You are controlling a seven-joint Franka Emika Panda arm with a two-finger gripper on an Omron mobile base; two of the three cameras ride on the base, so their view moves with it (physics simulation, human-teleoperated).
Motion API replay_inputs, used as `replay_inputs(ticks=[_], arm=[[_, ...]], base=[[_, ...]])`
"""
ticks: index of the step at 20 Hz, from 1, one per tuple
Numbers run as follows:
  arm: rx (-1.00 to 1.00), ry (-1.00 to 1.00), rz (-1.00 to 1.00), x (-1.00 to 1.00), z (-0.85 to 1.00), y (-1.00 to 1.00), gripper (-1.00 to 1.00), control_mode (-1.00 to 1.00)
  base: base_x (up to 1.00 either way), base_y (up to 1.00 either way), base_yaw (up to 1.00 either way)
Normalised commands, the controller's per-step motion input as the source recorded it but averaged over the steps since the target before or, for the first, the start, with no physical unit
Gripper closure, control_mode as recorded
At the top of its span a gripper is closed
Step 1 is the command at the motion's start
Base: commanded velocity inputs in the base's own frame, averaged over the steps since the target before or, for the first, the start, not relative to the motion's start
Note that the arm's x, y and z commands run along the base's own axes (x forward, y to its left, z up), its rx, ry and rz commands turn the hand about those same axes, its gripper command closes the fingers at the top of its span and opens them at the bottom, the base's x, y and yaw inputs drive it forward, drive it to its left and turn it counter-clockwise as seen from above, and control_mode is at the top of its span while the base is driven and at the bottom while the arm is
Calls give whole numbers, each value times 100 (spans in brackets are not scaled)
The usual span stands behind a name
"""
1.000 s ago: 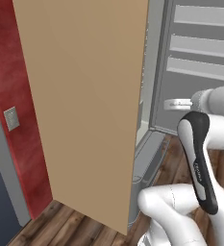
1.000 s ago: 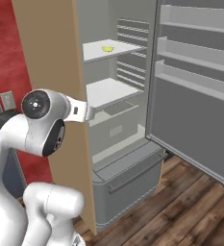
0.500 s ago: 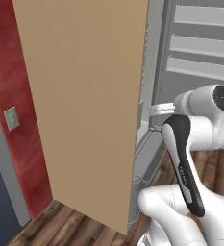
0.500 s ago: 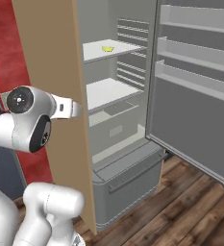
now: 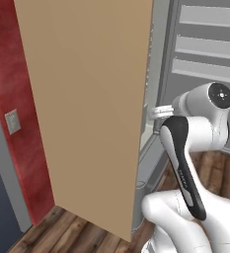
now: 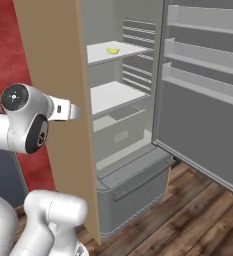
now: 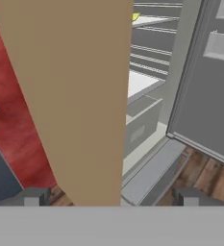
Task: There is a bowl on the dining counter. Grab a lemon wedge from the fridge and place it in the bowl. Then get the liquor bottle and glass cup from the cabinet and place them next to the bowl.
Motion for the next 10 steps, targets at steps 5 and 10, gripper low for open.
replay_inputs(ticks=[5,10], arm=[[0,0,0,0,0,0,-100,100],[0,0,0,0,0,0,-100,100]], base=[[-1,-31,21],[-4,-59,27]])
